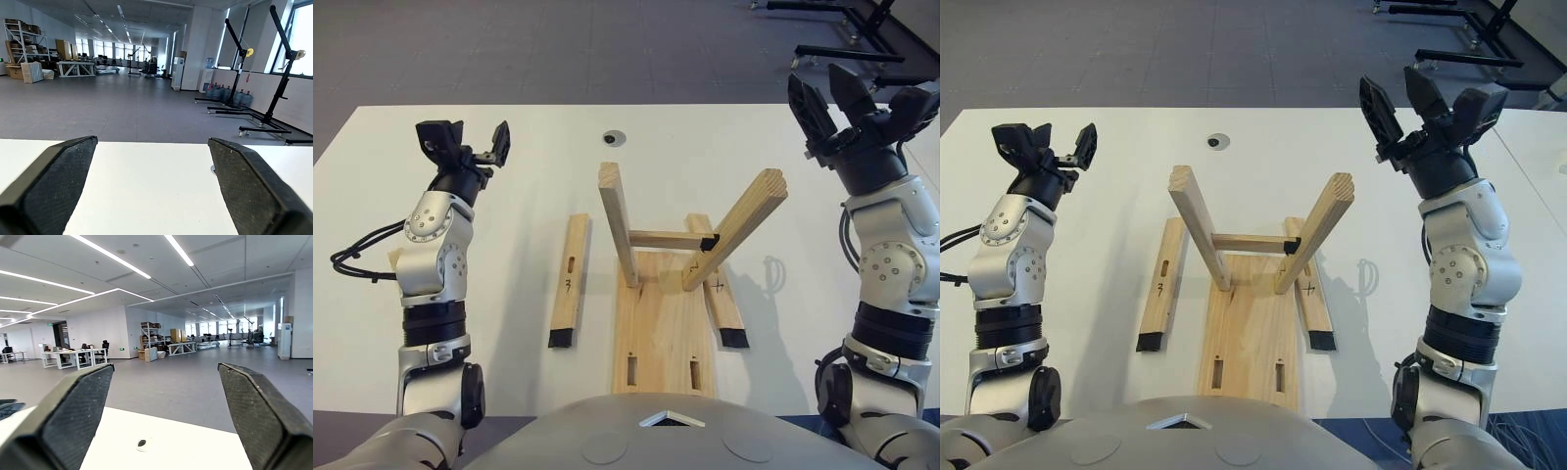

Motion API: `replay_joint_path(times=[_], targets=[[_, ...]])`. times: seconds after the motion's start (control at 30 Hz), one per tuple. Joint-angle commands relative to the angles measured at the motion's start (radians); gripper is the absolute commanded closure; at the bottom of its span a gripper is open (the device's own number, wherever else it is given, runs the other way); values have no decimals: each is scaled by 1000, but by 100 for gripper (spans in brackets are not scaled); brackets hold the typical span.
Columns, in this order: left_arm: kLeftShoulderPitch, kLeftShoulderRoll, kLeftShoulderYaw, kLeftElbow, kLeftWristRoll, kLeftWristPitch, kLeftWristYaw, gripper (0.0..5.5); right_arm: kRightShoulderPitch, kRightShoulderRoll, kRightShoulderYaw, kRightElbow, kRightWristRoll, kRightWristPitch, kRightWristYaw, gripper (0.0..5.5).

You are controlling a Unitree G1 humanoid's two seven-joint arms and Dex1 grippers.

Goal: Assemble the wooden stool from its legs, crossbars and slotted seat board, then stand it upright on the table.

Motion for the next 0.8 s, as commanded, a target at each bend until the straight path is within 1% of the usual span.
replay_joint_path(times=[0.03,0.13,0.23,0.37,0.43,0.57,0.8], targets=[[51,-3,18,1,68,-52,46,135,33,43,33,5,-91,-42,-59,158],[122,-3,27,-25,124,-102,75,135,64,75,61,-3,-183,-78,-120,158],[219,-11,39,-65,187,-192,105,135,120,111,101,-29,-332,-136,-219,158],[293,-34,54,-101,262,-260,176,135,149,140,113,-16,-455,-186,-311,158],[349,-59,62,-138,293,-254,217,135,159,151,119,-27,-460,-187,-312,158],[497,-148,104,-214,310,-178,301,135,174,153,105,-42,-444,-176,-305,158],[624,-182,200,-304,280,-80,319,135,229,157,97,-79,-428,-156,-293,158]])
